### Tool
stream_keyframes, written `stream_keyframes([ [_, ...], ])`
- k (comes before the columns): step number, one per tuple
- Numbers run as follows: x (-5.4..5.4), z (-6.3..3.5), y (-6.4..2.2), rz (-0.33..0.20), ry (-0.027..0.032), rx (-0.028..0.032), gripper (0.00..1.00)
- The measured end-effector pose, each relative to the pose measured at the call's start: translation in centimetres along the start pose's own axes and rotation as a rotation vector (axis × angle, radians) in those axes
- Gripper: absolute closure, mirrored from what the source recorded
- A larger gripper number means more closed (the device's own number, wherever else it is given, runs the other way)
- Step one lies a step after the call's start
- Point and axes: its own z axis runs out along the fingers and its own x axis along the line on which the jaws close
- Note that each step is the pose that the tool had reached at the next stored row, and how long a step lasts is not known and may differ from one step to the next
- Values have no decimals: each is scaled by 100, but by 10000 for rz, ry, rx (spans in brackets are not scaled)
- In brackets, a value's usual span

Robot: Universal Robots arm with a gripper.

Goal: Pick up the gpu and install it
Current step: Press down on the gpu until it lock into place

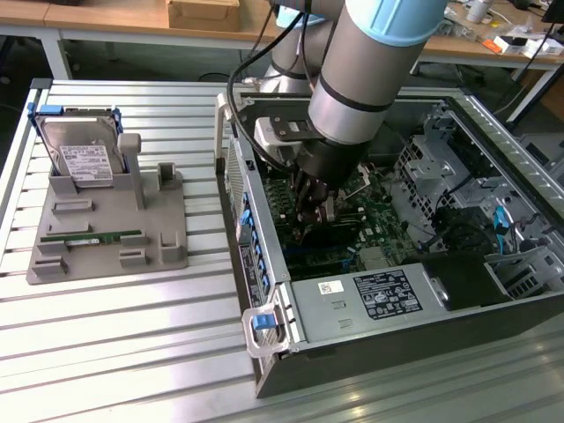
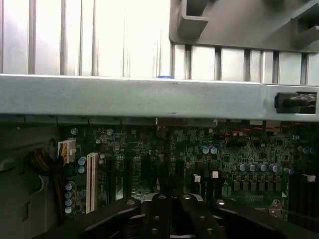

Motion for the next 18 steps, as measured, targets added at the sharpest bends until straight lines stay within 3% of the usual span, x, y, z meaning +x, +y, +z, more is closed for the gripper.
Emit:
stream_keyframes([
  [5,0,32,2,0,-9,8,89],
  [6,-2,9,3,-1,-26,23,89],
  [8,-7,-199,13,-1,-6,13,89],
  [10,-3,-216,-114,1,-17,-26,89],
  [12,5,-230,-371,2,-67,-167,89],
  [13,10,-236,-511,4,-89,-275,89],
  [16,21,-208,-815,15,-106,-606,89],
  [17,24,-160,-855,17,-109,-693,89],
  [18,25,-120,-856,19,-107,-714,89],
])
